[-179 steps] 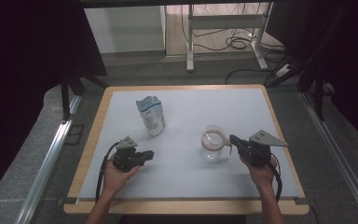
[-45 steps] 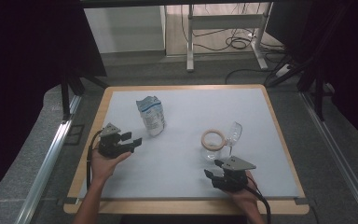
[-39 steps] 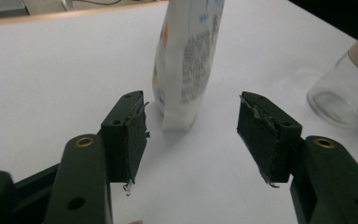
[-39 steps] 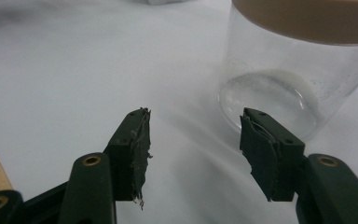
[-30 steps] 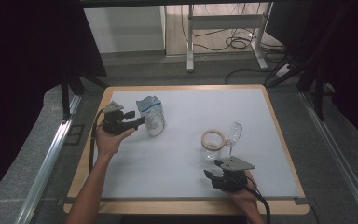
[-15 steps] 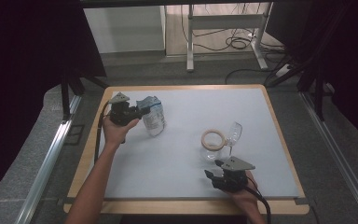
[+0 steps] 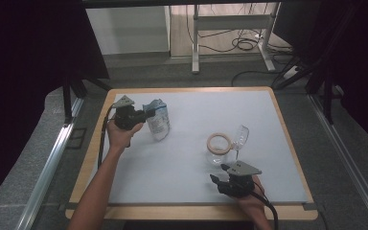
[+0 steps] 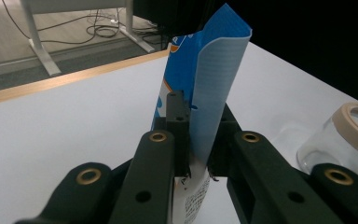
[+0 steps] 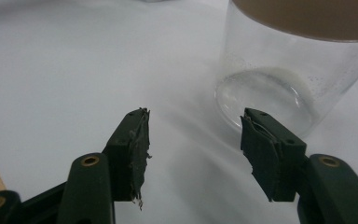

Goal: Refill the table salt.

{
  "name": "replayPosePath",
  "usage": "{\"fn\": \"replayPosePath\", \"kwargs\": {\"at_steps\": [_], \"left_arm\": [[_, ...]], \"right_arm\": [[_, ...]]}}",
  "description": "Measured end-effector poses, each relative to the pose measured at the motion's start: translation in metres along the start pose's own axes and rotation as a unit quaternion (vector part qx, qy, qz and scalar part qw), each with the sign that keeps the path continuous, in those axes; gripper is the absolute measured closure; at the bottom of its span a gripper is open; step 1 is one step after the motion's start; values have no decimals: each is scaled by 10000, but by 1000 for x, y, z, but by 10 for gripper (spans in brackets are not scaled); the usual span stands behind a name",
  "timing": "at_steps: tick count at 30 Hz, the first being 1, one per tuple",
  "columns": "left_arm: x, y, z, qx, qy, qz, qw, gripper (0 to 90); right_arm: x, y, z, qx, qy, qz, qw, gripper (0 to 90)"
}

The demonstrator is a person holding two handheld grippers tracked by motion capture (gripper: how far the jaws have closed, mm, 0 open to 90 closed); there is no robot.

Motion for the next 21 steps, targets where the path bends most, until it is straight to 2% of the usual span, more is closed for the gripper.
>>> {"fn": "replayPosePath", "kwargs": {"at_steps": [3, 9, 12, 16, 21], "left_arm": [[0, -1, 1, -44, 17, -6, 10000, 819], [1, 0, -3, 88, -46, -90, 9999, 861], [2, -1, -4, 47, -9, -149, 9999, 880], [3, -3, -5, -67, 140, -190, 9997, 898], [2, -6, -8, -30, 175, -191, 9997, 898]], "right_arm": [[0, 0, 0, -6, 11, 6, 10000, 424], [1, 0, 1, -17, 2, 1, 10000, 424], [1, 0, 1, -28, 16, 3, 10000, 424], [0, 0, 1, -30, 20, -23, 10000, 424], [1, 0, 1, -26, 25, -36, 10000, 424]]}}
Point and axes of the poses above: each handheld gripper's, and its own axes: x roughly forward along the jaws, y roughly out of its underside, z roughly to its left, the point moved 2 cm from there along x, roughly forward along the jaws
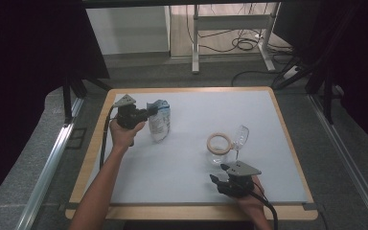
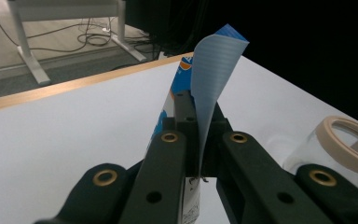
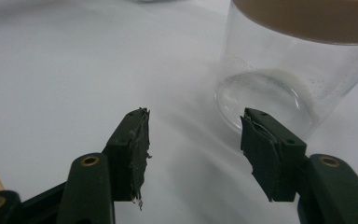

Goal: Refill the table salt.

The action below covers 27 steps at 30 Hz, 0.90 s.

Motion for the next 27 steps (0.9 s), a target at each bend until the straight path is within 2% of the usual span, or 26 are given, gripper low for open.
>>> {"fn": "replayPosePath", "kwargs": {"at_steps": [7, 13, 16, 19, 27], "left_arm": [[-7, -8, -9, -29, 142, -49, 9999, 899], [-16, -13, -26, 3, 326, -112, 9994, 899], [-21, -15, -35, -19, 445, -132, 9989, 898], [-25, -17, -43, -7, 518, -137, 9986, 898], [-28, -17, -67, 131, 675, -60, 9976, 898]], "right_arm": [[-1, -2, 3, -36, 1, -88, 10000, 424], [-1, -5, 11, -170, 5, -204, 9996, 424], [-1, -9, 19, -245, -1, -368, 9990, 424], [2, -12, 29, -408, 19, -451, 9981, 424], [21, -25, 51, -818, -12, -418, 9958, 424]]}}
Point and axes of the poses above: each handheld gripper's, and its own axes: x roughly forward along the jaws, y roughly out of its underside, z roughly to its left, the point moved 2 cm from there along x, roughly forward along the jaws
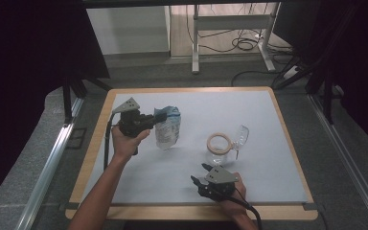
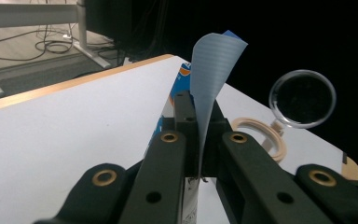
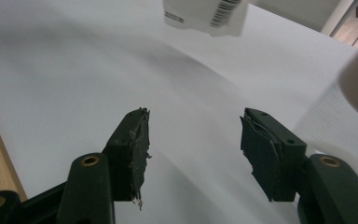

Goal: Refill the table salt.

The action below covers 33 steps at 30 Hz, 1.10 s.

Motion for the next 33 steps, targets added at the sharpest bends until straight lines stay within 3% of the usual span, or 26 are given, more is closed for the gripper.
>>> {"fn": "replayPosePath", "kwargs": {"at_steps": [4, 10, 18, 19, 26, 33], "left_arm": [[1, -3, -12, 47, 94, 12, 9999, 898], [-1, -7, -29, 55, 347, -32, 9994, 898], [-10, -9, -48, 85, 496, -51, 9987, 898], [-10, -9, -48, 85, 496, -51, 9987, 897], [-16, -11, -57, 106, 549, -42, 9984, 897], [-20, -12, -66, 79, 693, -25, 9976, 897]], "right_arm": [[12, -8, 7, -186, 54, -1, 9998, 413], [27, -16, 7, -159, 164, -43, 9997, 408], [38, -20, 6, -65, 554, -45, 9984, 378], [40, -22, 6, -30, 679, -42, 9977, 371], [44, -28, 6, 20, 953, -102, 9954, 359], [49, -32, 10, 83, 969, -186, 9951, 352]]}}
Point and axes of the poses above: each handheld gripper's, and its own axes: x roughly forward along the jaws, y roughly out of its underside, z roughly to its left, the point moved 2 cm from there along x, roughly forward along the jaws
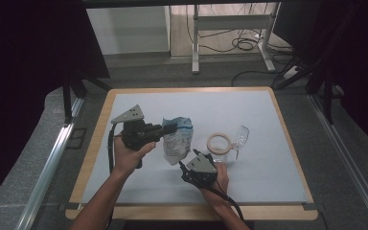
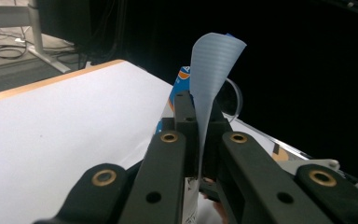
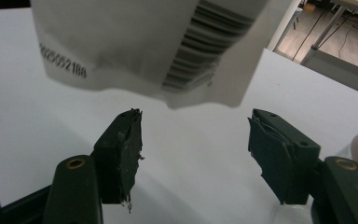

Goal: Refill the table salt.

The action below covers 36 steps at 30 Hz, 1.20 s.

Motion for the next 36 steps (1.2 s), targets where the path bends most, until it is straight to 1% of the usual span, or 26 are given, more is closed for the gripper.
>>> {"fn": "replayPosePath", "kwargs": {"at_steps": [1, 2, 3, 5, 6, 7, 8, 9, 10, 12, 15, 16, 18, 19, 20, 27, 28, 29, 31, 33, 34, 36], "left_arm": [[1, 0, -2, -3, 52, 26, 10000, 897], [1, 0, -2, -3, 52, 26, 10000, 897], [2, 0, -3, -25, 85, 36, 10000, 897], [4, 0, -4, -46, 146, 28, 9999, 897], [5, -1, -4, -49, 144, 20, 9999, 898], [7, -2, -4, -41, 119, 21, 9999, 898], [9, -2, -4, -68, 131, 26, 9999, 897], [9, -2, -4, -68, 131, 26, 9999, 897], [13, -1, -2, -80, 140, 83, 9998, 897], [16, -1, -2, -93, 124, 108, 9998, 897], [22, 1, -1, -95, 89, 177, 9998, 897], [24, 1, 0, -103, 87, 200, 9997, 897], [28, 2, 1, -122, 72, 236, 9996, 897], [30, 2, 2, -136, 64, 242, 9996, 897], [33, 2, 3, -150, 43, 260, 9995, 897], [42, 2, 5, -125, -47, 377, 9992, 898], [45, 2, 6, -116, -56, 432, 9990, 898], [45, 2, 6, -116, -56, 432, 9990, 897], [49, 2, 8, -97, -80, 501, 9987, 897], [53, 2, 9, -130, -75, 534, 9985, 898], [54, 2, 10, -137, -77, 562, 9983, 898], [61, 1, 11, -128, -91, 634, 9979, 897]], "right_arm": [[0, -2, 0, 6, -8, -50, 10000, 351], [0, -2, 0, 6, -8, -50, 10000, 351], [0, -4, 0, 4, 26, -75, 10000, 351], [1, -6, -2, 17, 17, -124, 9999, 351], [2, -7, -2, -26, 36, -142, 9999, 351], [3, -7, -3, -71, -11, -166, 9998, 362], [3, -7, -3, -83, -25, -179, 9998, 385], [3, -7, -3, -83, -25, -179, 9998, 385], [3, -6, -2, -196, -77, -186, 9996, 408], [3, -6, -2, -237, -60, -177, 9995, 408], [4, -2, -1, -182, -268, -144, 9994, 416], [4, 0, 0, -204, -256, -130, 9994, 416], [3, 1, 0, -239, -341, -149, 9990, 416], [2, 2, 1, -247, -385, -114, 9989, 417], [2, 3, 1, -220, -501, -115, 9984, 421], [1, 5, 3, -131, -647, -79, 9978, 426], [1, 6, 3, -47, -752, -77, 9971, 431], [1, 6, 3, -47, -752, -77, 9971, 431], [0, 7, 3, 14, -875, -73, 9961, 436], [-1, 8, 3, 44, -920, -62, 9957, 438], [-1, 8, 2, 83, -987, -63, 9951, 439], [-3, 9, 2, 125, -1035, -63, 9945, 444]]}}
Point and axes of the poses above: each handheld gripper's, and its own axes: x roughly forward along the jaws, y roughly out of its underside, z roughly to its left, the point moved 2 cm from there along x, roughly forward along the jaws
